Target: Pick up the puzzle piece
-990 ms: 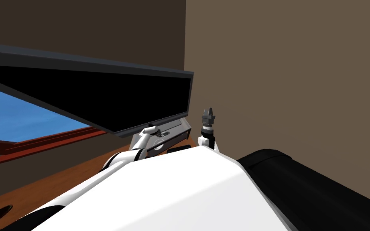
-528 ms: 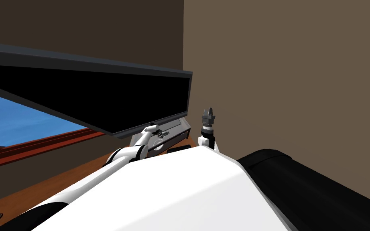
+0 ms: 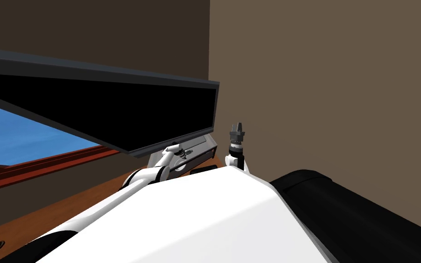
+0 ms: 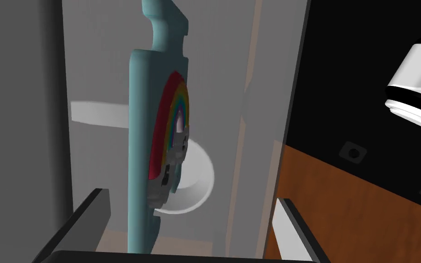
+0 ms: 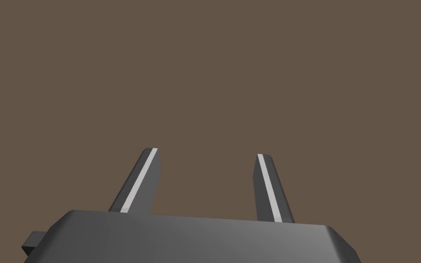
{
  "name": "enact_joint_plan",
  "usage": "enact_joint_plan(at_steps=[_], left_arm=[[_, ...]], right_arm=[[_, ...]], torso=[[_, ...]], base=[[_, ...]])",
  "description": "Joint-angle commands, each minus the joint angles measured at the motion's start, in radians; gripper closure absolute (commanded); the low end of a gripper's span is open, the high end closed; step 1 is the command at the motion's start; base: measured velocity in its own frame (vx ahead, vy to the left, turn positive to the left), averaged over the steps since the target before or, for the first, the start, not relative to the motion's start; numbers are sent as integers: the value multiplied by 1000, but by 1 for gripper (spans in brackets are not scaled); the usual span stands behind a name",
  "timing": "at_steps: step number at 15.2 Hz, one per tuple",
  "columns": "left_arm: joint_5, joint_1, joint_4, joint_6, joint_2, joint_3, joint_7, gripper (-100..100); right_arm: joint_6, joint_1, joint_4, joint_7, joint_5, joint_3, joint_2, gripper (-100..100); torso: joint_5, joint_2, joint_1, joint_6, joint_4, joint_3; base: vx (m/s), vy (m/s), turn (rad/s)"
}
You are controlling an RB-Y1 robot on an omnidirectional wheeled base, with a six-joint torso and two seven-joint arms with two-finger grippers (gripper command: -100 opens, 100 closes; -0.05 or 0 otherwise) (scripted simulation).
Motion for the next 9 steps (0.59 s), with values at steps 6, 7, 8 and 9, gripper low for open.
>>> enact_joint_plan(at_steps=[6, 7, 8, 9], left_arm=[[3, -14, -21, 33, 7, -1, 6, 100], [4, -17, -25, 41, 9, -1, 8, 100], [6, -24, -34, 57, 13, -2, 10, 100], [2, -10, -39, 45, 8, -3, 10, 100]], right_arm=[[0, 0, 0, 0, 0, 0, 0, 0], [0, 0, 0, 0, 0, 0, 0, 0], [0, 0, 0, 0, 0, 0, 0, 0], [0, 0, 0, 0, 0, 0, 0, 0]], torso=[[1, 0, 1, 0, -1, -1], [1, -2, 1, 0, -1, -1], [1, -1, 1, 0, -1, -1], [1, -1, 1, 0, 0, -1]], base=[[1, 0, -7], [-10, 8, -29], [-11, 12, -36], [-5, 6, -18]])
